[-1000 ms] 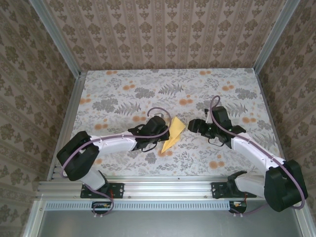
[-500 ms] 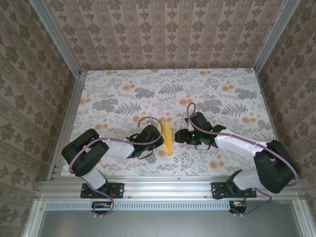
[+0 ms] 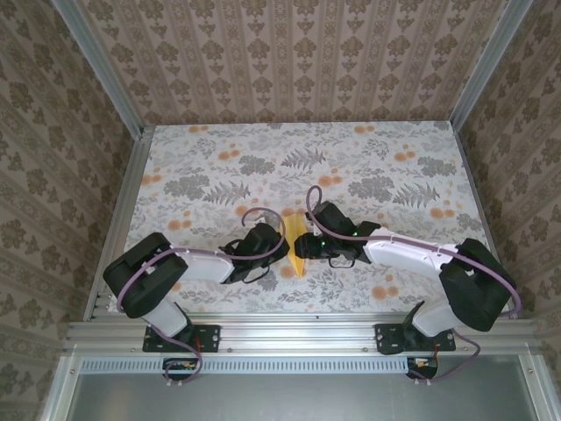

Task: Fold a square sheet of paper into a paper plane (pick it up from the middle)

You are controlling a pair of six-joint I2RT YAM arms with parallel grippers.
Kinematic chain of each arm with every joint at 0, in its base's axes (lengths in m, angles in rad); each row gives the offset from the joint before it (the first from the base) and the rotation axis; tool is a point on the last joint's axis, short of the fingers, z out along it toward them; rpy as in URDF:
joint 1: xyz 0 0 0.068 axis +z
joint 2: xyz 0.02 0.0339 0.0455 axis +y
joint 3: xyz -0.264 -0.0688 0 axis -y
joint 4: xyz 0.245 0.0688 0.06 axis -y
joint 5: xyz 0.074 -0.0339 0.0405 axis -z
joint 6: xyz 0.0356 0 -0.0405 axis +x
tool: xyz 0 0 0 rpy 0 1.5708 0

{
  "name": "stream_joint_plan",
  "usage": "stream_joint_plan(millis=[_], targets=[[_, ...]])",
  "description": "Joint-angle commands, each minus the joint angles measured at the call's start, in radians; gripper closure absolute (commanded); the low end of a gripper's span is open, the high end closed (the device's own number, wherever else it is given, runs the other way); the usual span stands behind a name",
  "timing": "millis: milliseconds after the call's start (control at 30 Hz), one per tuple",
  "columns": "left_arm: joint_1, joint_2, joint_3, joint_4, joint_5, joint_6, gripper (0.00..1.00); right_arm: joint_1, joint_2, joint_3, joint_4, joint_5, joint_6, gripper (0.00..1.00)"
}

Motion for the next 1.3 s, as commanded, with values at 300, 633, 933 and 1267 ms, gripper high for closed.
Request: stream_joint_plan(millis=[300,633,933,1267], targets=[[0.001,-0.024,-0.016,0.027,0.009,0.014,1.0,0.007,0.105,0.055,-0.019,0.056,-0.017,0.56],[0.001,-0.024,-0.012,0.027,0.012,0.017,1.0,0.01,0.149,0.069,-0.004,0.03,-0.006,0.53],[0.002,-0.02,-0.009,0.036,0.021,0.021,1.0,0.028,0.156,0.062,0.031,0.008,0.0,0.63],[0.001,-0.02,-0.012,0.045,0.025,0.018,1.0,0.038,0.212,0.09,0.018,0.015,-0.006,0.61]])
